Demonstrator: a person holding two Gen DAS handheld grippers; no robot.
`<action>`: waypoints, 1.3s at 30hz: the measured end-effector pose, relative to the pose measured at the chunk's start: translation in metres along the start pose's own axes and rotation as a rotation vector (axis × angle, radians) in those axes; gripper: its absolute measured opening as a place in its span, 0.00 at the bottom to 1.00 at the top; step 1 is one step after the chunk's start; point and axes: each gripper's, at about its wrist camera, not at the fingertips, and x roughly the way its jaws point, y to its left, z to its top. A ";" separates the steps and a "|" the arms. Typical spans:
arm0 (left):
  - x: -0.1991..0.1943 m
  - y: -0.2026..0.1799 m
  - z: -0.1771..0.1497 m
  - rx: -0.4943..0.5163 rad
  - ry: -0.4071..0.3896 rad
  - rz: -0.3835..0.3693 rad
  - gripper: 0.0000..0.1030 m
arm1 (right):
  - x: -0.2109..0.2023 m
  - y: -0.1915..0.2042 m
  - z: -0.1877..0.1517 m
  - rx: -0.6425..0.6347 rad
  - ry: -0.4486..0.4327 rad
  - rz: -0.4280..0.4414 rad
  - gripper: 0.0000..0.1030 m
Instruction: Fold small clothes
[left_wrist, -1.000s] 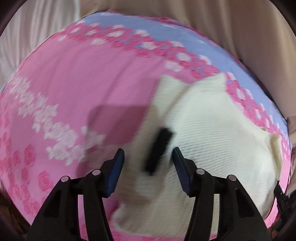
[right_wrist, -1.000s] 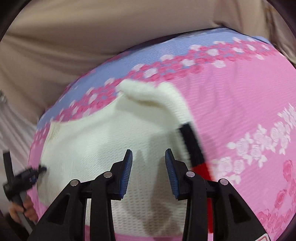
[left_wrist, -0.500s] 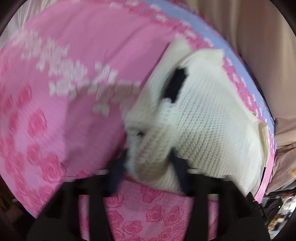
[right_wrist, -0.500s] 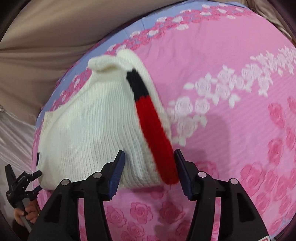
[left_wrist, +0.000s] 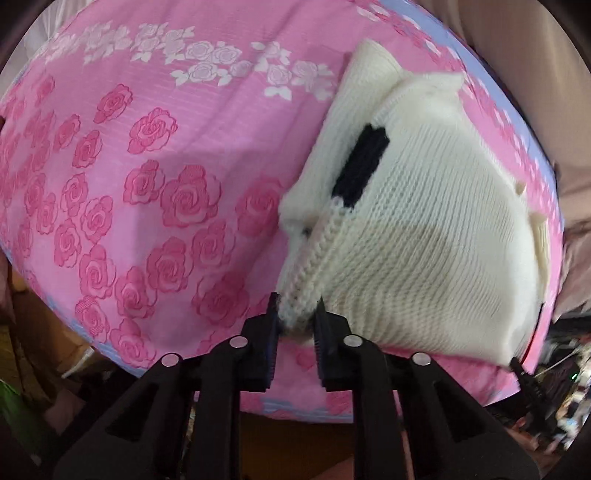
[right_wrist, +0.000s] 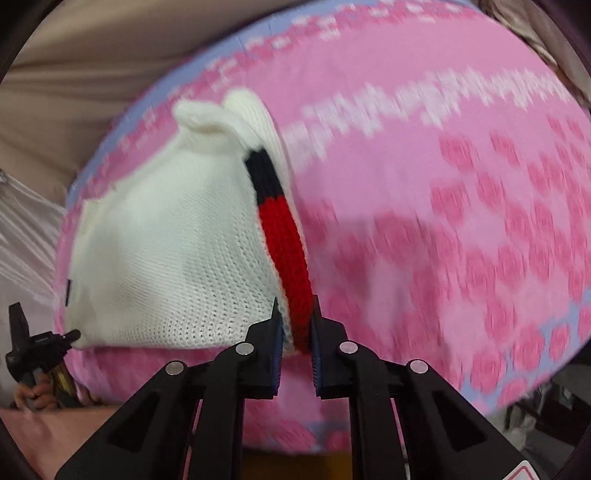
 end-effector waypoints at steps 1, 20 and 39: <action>-0.005 -0.004 0.000 0.016 -0.023 0.016 0.25 | 0.002 0.000 -0.005 -0.005 0.004 0.003 0.11; -0.022 -0.087 0.145 0.053 -0.332 -0.096 0.05 | 0.023 0.105 0.145 -0.268 -0.279 0.028 0.06; -0.010 -0.064 0.145 0.048 -0.306 0.013 0.09 | 0.048 0.051 0.167 -0.003 -0.216 0.097 0.07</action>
